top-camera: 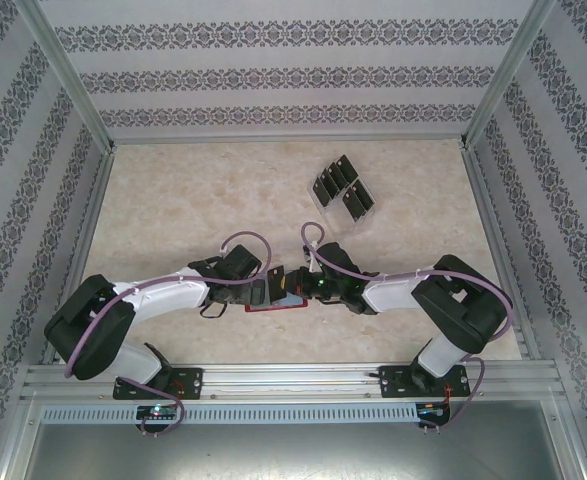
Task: Put the credit cards into the card holder
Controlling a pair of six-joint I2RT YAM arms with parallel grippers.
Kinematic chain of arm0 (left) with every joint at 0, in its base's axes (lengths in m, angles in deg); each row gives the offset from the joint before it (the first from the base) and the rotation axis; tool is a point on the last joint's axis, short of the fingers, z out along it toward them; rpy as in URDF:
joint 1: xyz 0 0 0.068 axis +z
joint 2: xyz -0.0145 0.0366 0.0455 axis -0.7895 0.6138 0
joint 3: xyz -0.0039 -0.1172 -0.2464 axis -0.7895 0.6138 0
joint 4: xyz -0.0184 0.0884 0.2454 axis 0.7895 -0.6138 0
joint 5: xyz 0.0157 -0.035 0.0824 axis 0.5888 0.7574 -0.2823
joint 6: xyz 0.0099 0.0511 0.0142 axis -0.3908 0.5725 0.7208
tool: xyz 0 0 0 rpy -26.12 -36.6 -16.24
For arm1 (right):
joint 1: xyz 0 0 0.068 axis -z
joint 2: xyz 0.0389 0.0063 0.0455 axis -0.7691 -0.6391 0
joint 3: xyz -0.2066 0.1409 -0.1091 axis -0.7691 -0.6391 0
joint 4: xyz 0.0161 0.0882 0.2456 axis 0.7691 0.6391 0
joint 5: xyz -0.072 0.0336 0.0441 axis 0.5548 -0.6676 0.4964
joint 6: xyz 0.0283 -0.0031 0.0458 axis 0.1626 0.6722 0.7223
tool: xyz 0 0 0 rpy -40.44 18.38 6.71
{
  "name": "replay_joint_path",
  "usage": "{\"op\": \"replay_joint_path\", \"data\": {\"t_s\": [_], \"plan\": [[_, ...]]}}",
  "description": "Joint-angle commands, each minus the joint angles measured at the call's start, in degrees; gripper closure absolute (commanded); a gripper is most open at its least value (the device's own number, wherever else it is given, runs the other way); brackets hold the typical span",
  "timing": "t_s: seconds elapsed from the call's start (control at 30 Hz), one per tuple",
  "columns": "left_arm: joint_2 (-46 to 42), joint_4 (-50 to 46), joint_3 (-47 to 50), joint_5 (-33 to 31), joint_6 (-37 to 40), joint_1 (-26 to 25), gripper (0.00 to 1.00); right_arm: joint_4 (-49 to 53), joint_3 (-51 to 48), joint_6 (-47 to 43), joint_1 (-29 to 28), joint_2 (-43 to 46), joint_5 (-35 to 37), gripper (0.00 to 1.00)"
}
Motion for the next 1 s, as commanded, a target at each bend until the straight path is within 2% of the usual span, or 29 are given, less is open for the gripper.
{"op": "replay_joint_path", "data": {"t_s": [0.0, 0.27, 0.97], "plan": [[0.44, -3.58, 2.00, -1.93, 0.13, -0.53, 0.00, -2.33, -1.37, 0.83, -0.66, -0.12, 1.14, 1.00], [0.18, -3.66, 2.16, -1.94, 0.21, -0.53, 0.00, -2.40, -3.40, 1.21, -0.66, 0.95, 2.73, 1.00], [0.03, -3.48, 2.28, -1.94, 0.31, -0.53, 0.00, -6.24, -4.17, 2.06, -0.69, -3.57, 0.41, 1.00]]}}
